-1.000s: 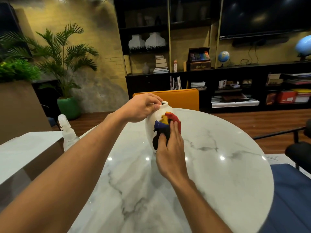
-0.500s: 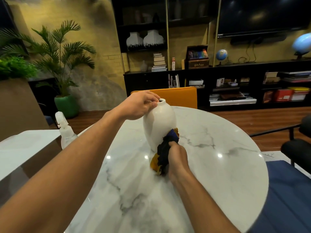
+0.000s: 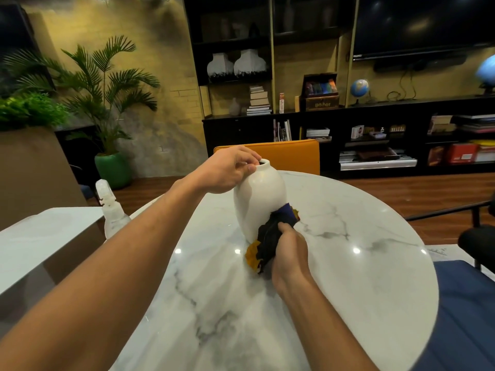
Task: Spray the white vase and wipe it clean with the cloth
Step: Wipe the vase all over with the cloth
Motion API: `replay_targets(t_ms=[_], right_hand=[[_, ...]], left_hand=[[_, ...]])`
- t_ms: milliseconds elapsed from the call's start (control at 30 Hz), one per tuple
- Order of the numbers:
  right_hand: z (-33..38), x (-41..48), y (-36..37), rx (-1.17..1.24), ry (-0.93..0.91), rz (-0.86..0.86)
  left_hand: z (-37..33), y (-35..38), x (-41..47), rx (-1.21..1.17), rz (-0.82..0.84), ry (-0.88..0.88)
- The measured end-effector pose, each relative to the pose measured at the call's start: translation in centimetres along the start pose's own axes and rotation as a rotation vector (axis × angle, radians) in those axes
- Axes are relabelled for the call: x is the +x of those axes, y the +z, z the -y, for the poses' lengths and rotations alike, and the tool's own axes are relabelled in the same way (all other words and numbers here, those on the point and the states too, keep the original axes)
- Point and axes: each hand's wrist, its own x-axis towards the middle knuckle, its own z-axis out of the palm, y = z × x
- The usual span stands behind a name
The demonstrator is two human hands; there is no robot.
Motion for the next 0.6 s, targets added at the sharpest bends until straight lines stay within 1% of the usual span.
replay_targets(t_ms=[67, 200, 267, 367, 467, 600], right_hand=[[-0.2, 0.2, 0.1, -0.023, -0.013, 0.001], [0.2, 0.0, -0.7, 0.017, 0.148, 0.103], [0.5, 0.1, -1.5, 0.066, 0.143, 0.126], [0.6, 0.0, -2.7, 0.154, 0.131, 0.116], [0.7, 0.3, -4.0, 0.209, 0.140, 0.106], [1.1, 0.8, -5.4, 0.215, 0.117, 0.055]], left_hand=[[-0.1, 0.1, 0.0, 0.000, -0.002, 0.001], [-0.1, 0.0, 0.1, 0.015, 0.010, 0.006], [-0.2, 0.0, 0.2, 0.032, 0.038, 0.013], [-1.0, -0.3, 0.4, 0.069, 0.088, 0.005], [-2.0, -0.8, 0.5, 0.161, 0.110, -0.025], [-3.2, -0.4, 0.3, 0.193, 0.029, -0.087]])
